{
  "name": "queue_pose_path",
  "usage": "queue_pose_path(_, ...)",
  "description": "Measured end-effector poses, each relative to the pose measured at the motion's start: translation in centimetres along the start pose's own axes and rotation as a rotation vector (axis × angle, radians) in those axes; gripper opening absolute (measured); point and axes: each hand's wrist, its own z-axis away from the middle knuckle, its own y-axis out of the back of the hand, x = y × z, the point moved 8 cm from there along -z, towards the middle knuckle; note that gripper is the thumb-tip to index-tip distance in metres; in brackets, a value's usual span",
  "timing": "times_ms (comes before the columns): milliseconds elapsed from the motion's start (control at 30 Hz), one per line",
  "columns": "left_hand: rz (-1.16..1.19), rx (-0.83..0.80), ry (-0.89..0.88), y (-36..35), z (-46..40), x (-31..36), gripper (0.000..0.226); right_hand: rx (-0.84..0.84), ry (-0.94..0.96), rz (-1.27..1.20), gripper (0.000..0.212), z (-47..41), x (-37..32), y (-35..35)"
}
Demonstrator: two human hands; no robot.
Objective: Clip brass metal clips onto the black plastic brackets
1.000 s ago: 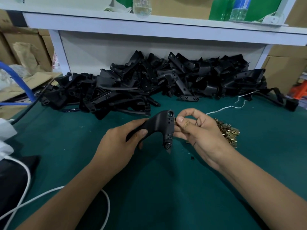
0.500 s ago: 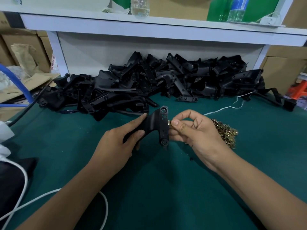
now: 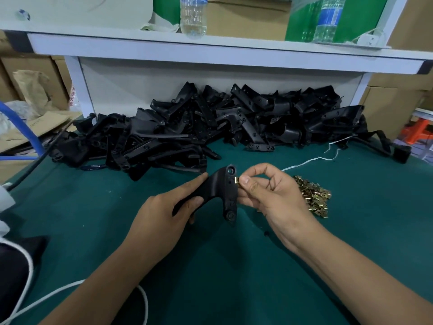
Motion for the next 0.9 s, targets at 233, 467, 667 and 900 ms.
queue_pose_path(233, -0.283, 0.116, -0.107, 0.2, 0.3, 2.2, 0.051, 0.112, 0.021, 0.138, 0.013, 0.5, 0.4, 0.5)
queue_pose_path(467, -0.340, 0.245, -0.082, 1.6, 0.5, 2.5, 0.052, -0.060, -0.066, 0.035, 0.024, 0.3, 0.4, -1.3)
queue_pose_path(667, -0.252, 0.181, 0.037, 1.8, 0.2, 1.2, 0.056, 0.320, 0.186, 0.785, 0.015, -1.6, -5.4, 7.9)
queue_pose_path(900, -0.246, 0.144, 0.052, 1.1, 0.1, 0.6, 0.051, 0.127, 0.107, 1.426, 0.006, -2.7, -3.7, 11.1)
